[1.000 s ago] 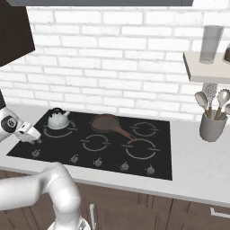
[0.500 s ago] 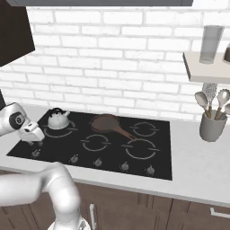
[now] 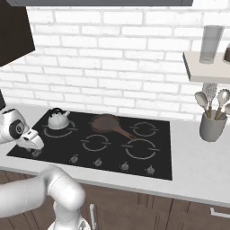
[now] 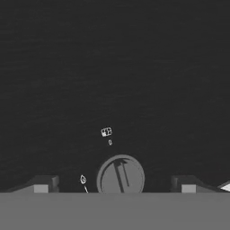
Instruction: Pick the kettle from the counter and place it on a stove burner. Then turn the burner on.
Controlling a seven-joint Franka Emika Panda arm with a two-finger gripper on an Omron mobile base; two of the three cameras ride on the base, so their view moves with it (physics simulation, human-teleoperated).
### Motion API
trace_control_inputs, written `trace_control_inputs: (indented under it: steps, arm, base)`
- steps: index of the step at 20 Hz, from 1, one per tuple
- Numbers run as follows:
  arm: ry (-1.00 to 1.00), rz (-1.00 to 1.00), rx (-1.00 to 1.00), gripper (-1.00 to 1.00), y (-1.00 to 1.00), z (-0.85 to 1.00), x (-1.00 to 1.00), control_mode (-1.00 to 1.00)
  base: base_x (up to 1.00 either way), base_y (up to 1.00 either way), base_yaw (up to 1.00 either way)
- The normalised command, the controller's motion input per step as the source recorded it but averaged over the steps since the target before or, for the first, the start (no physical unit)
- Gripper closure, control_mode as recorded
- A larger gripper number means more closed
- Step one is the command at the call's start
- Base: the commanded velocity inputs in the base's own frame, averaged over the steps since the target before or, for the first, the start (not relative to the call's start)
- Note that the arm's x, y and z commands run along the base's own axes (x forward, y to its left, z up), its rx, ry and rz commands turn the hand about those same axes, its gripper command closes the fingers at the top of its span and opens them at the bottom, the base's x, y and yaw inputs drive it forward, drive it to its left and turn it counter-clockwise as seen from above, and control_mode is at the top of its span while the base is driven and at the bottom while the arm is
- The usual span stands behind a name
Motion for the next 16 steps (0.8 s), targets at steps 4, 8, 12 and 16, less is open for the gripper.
trace_control_inputs:
  steps: [4, 8, 12, 16]
  arm:
    - [0.00, 0.00, 0.00, -1.00, 0.00, -0.30, 0.00, -1.00]
    - [-0.02, 0.00, 0.00, -1.00, -0.03, -0.10, 0.06, -1.00]
    - [0.00, 0.00, 0.04, -1.00, -0.21, 0.03, 0.05, -1.00]
    - [-0.01, 0.00, 0.03, -1.00, -0.12, 0.03, 0.00, -1.00]
  base:
    - [0.00, 0.00, 0.00]
    - [0.00, 0.00, 0.00]
    - [0.00, 0.00, 0.00]
    - [0.00, 0.00, 0.00]
